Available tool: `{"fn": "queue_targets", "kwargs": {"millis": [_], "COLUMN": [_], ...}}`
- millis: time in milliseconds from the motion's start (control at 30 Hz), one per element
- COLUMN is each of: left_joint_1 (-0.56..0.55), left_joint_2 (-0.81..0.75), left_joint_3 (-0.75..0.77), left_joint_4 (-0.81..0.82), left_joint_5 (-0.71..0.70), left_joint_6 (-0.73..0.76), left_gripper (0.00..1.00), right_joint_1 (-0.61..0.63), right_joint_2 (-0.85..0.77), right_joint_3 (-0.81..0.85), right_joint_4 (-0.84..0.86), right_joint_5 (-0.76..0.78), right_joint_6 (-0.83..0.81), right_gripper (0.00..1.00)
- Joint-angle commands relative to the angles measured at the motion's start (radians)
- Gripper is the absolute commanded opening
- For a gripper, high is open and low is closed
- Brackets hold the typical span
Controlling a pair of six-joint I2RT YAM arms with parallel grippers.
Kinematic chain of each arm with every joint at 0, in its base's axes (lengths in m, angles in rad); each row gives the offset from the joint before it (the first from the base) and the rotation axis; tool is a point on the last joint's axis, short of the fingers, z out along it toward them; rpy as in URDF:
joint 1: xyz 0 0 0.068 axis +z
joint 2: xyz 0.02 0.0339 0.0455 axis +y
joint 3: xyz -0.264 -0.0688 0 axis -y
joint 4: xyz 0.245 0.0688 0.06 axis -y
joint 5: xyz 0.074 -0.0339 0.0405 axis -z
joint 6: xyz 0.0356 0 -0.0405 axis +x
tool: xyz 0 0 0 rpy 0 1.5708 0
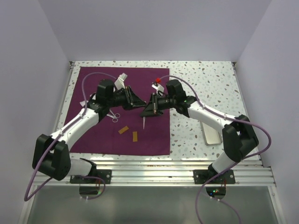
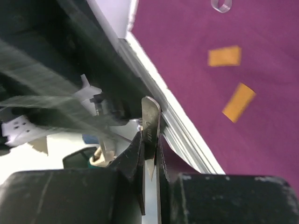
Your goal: Prepare the surgical pack
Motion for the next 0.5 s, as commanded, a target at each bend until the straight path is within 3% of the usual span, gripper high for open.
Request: {"fn": "queue_targets", "kwargs": {"millis": [0,67,100,200,300,467], "left_joint_1": [0.0,0.018,0.029,0.069,0.101,0.141], "left_joint_2": [0.027,0.062,0.078,0.159,0.251,0.414], "left_joint_3": [0.033,0.06,0.095,0.2,0.307,0.43], "left_joint_4": [0.07,0.0,-0.028,-0.196,-0.348,-0.451], "left_joint_5": [0.01,-0.014,-0.046,-0.152,-0.282,-0.382], "left_joint_6": [-0.019,0.013,0.027,0.101,0.167,0.165], "left_gripper": [0.51,0.67,0.78,0.8,0.8,0.77], "right_joint_1": [-0.013,-0.051,-0.068,-0.129,-0.201,-0.318], "right_joint_2": [0.005,0.002,0.005,0.016,0.02,0.016], "right_joint_3": [0.02,0.052,0.105,0.21,0.244,0.206], "right_joint_4": [-0.191,-0.335,-0.524,-0.847,-1.006,-1.069], "right_joint_5": [0.081,0.189,0.26,0.594,0.884,1.136], "right_joint_6": [-0.063,-0.168,-0.218,-0.427,-0.566,-0.634], "right_gripper": [0.0,0.0,0.0,0.0,0.0,0.0]}}
